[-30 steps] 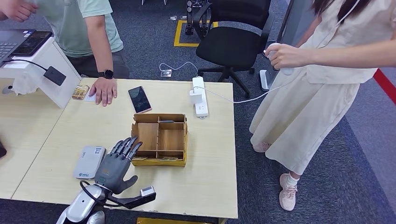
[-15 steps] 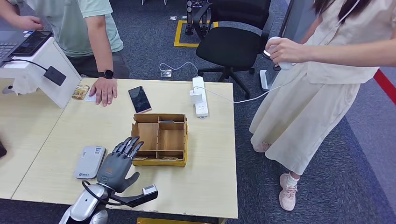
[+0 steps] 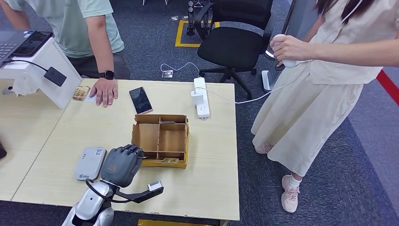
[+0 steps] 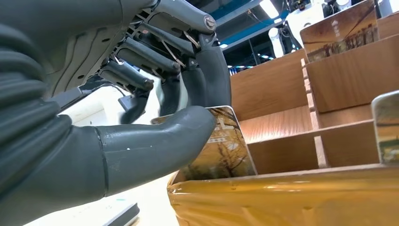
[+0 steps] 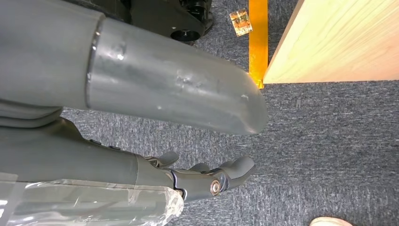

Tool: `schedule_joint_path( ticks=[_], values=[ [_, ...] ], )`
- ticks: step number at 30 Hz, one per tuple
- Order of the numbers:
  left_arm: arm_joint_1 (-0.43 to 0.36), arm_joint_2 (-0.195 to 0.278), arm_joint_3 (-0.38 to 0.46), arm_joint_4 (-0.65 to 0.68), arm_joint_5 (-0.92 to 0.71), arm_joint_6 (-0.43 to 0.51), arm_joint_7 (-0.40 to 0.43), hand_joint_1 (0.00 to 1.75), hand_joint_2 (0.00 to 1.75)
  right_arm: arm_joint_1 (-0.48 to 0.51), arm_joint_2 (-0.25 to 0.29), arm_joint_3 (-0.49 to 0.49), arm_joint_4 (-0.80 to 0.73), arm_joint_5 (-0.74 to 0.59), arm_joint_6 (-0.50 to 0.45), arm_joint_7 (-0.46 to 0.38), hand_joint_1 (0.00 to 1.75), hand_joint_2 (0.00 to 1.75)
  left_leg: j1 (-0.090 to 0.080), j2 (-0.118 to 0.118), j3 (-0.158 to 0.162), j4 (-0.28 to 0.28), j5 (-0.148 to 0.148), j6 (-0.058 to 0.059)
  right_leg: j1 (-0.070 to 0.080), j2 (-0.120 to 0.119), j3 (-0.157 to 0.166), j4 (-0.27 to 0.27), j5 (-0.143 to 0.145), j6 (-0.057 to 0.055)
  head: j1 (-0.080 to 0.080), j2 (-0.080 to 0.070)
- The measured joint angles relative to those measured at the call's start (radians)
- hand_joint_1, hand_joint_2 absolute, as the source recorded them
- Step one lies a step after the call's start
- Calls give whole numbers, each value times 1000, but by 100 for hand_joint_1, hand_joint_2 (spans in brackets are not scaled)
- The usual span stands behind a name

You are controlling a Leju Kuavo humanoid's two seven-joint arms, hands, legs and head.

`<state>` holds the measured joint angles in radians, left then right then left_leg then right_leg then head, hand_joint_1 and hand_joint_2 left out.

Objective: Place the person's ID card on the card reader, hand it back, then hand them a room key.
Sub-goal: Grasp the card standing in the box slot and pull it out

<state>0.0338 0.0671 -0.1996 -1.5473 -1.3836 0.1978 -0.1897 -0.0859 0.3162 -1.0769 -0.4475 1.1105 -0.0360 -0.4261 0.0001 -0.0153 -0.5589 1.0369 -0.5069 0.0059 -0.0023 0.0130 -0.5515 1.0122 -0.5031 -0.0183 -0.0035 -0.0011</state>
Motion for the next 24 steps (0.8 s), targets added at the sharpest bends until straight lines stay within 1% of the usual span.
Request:
schedule_joint_path(
  ticks=[14,24],
  values=[
    [-8,-18,-3,0,-7,11,-9,175,175,0,0,0,0,-10,-3,-4,0,0,0,0,0,0,0,0,0,0,0,0,0,0,0,0],
    [-9,-23,-41,0,-1,2,-18,175,175,0,0,-1,-2,-14,-9,5,0,0,0,0,0,0,0,0,0,0,0,0,0,0,0,0]
  ],
)
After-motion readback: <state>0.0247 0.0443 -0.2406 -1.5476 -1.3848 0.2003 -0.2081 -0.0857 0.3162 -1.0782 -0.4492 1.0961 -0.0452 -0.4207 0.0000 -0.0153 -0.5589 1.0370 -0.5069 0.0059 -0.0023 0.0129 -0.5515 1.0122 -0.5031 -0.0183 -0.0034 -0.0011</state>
